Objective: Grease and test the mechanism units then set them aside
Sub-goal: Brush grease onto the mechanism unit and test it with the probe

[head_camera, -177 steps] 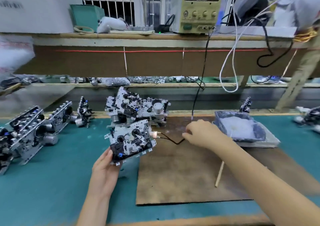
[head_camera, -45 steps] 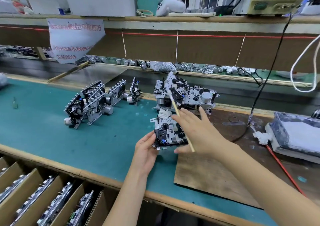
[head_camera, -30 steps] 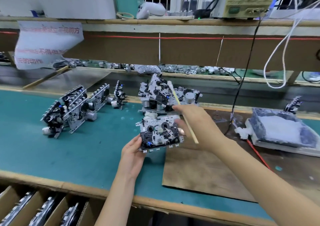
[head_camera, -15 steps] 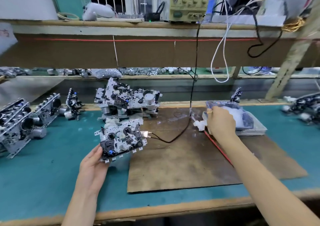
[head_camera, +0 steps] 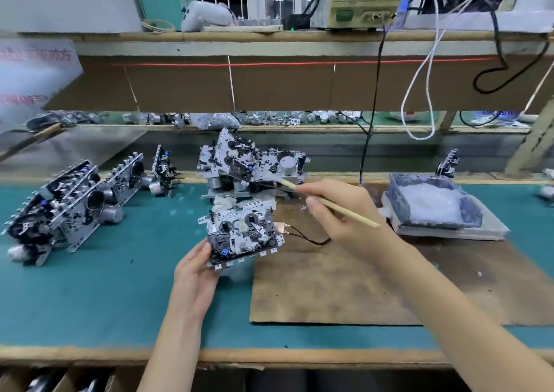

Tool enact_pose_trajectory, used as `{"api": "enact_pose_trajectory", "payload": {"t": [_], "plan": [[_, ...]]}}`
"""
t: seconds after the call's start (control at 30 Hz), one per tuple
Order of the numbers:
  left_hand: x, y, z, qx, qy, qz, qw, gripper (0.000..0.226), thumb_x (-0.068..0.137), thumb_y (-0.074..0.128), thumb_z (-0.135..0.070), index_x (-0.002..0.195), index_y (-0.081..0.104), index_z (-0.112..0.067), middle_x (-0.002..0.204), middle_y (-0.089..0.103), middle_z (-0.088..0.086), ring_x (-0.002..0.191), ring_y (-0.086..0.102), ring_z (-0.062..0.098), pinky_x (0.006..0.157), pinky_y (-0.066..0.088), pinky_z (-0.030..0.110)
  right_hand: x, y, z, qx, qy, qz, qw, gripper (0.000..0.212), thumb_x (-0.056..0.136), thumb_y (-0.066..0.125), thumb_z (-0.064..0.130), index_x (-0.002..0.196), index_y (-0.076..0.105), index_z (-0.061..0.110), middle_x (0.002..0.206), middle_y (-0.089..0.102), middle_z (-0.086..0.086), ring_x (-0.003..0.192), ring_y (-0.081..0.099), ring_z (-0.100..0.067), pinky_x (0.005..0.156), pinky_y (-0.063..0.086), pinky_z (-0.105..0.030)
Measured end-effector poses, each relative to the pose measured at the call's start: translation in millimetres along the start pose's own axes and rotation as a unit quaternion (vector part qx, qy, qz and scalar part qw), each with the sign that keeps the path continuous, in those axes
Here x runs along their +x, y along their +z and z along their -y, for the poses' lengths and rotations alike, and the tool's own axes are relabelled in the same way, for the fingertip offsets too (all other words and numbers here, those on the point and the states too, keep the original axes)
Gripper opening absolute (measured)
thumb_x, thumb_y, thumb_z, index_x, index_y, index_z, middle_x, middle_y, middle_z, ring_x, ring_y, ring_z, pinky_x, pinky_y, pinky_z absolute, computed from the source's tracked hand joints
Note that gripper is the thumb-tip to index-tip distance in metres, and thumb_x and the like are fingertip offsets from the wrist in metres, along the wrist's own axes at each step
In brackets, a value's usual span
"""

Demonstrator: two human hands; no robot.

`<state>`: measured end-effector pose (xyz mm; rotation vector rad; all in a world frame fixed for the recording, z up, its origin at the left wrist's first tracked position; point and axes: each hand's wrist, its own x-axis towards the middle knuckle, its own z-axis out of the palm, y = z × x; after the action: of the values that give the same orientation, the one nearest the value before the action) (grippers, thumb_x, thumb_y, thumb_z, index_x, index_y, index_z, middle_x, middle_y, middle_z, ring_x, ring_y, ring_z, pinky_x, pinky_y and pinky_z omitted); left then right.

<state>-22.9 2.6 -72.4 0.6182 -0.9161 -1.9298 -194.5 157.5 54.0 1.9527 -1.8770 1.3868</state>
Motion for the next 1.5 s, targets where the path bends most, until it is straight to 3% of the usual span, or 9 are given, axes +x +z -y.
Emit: {"api": "enact_pose_trajectory", "payload": {"t": [0.07, 0.2, 0.3, 0.67, 0.8, 0.97, 1.1, 1.23, 1.5], "plan": [[0, 1, -1, -0.006, -0.004, -0.009, 1.0, 0.036, 0.094, 0.037, -0.003, 0.126, 0.049, 0.011, 0.116, 0.06, 0.02, 0.092, 0.065, 0.023, 0.07, 0.056, 0.024, -1, 10, 10, 0.037, -0.019, 0.057, 0.997, 0.023, 0.084, 0.052, 0.003, 0.1, 0.068, -0.002, 0.074, 0.058, 0.01, 0.069, 0.055, 0.003, 0.065, 0.037, -0.004], [0, 2, -1, 0.0, -0.013, -0.021, 1.0, 0.043, 0.092, 0.039, -0.006, 0.131, 0.044, 0.014, 0.133, 0.048, 0.03, 0.117, 0.05, 0.037, 0.081, 0.052, 0.03, -3, 22, 16, 0.064, -0.018, 0.109, 0.992, 0.022, 0.082, 0.053, 0.004, 0.095, 0.07, -0.002, 0.07, 0.064, -0.007, 0.061, 0.054, -0.014, 0.058, 0.038, -0.009], [0, 1, -1, 0.01, -0.011, -0.023, 1.0, 0.047, 0.089, 0.043, -0.008, 0.13, 0.044, 0.014, 0.135, 0.047, 0.032, 0.12, 0.048, 0.04, 0.087, 0.049, 0.035, -3, 26, 16, 0.062, -0.015, 0.118, 0.991, 0.023, 0.082, 0.053, 0.005, 0.094, 0.071, -0.001, 0.065, 0.059, 0.006, 0.059, 0.051, -0.005, 0.057, 0.035, -0.007], [-1, 1, -2, -0.004, -0.002, -0.004, 1.0, 0.059, 0.078, 0.05, -0.013, 0.13, 0.044, 0.015, 0.134, 0.046, 0.033, 0.115, 0.05, 0.037, 0.076, 0.055, 0.029, -2, 32, 10, 0.033, -0.015, 0.14, 0.989, 0.023, 0.081, 0.052, 0.004, 0.091, 0.072, 0.0, 0.069, 0.054, 0.014, 0.062, 0.051, 0.009, 0.062, 0.036, -0.004], [-1, 1, -1, -0.008, -0.005, 0.0, 1.0, 0.058, 0.079, 0.05, -0.013, 0.129, 0.045, 0.014, 0.133, 0.048, 0.031, 0.115, 0.05, 0.037, 0.083, 0.051, 0.035, -1, 33, 10, 0.02, -0.017, 0.151, 0.988, 0.023, 0.081, 0.052, 0.003, 0.092, 0.072, 0.001, 0.07, 0.057, 0.008, 0.062, 0.051, 0.005, 0.063, 0.037, -0.006], [1, -1, 0, -0.022, -0.003, 0.002, 1.0, 0.04, 0.088, 0.045, -0.006, 0.124, 0.051, 0.012, 0.115, 0.06, 0.02, 0.097, 0.061, 0.029, 0.071, 0.057, 0.026, 1, 34, 10, -0.014, -0.036, 0.153, 0.987, 0.022, 0.083, 0.053, 0.002, 0.095, 0.071, 0.001, 0.074, 0.063, -0.005, 0.065, 0.053, -0.011, 0.061, 0.042, -0.021], [2, -3, 1, -0.024, -0.001, 0.004, 1.0, 0.035, 0.091, 0.042, -0.002, 0.122, 0.053, 0.011, 0.102, 0.068, 0.013, 0.087, 0.066, 0.021, 0.068, 0.056, 0.025, 1, 37, 9, -0.028, -0.039, 0.181, 0.982, 0.022, 0.083, 0.054, 0.001, 0.097, 0.071, 0.001, 0.079, 0.063, -0.005, 0.069, 0.049, -0.007, 0.066, 0.037, -0.019], [2, -2, 1, -0.024, -0.001, 0.005, 1.0, 0.04, 0.091, 0.041, -0.003, 0.127, 0.047, 0.013, 0.119, 0.057, 0.022, 0.098, 0.059, 0.029, 0.072, 0.056, 0.025, 1, 36, 9, -0.03, -0.04, 0.177, 0.983, 0.023, 0.082, 0.053, 0.002, 0.096, 0.071, 0.002, 0.078, 0.064, -0.007, 0.069, 0.055, -0.013, 0.065, 0.04, -0.023], [3, -3, 2, -0.01, 0.012, 0.011, 1.0, 0.042, 0.08, 0.05, -0.01, 0.117, 0.056, 0.008, 0.1, 0.069, 0.012, 0.086, 0.067, 0.021, 0.069, 0.056, 0.026, 1, 39, 9, -0.04, -0.041, 0.194, 0.979, 0.023, 0.085, 0.053, 0.002, 0.101, 0.071, 0.003, 0.082, 0.063, -0.005, 0.071, 0.046, -0.003, 0.066, 0.033, -0.012]]}}
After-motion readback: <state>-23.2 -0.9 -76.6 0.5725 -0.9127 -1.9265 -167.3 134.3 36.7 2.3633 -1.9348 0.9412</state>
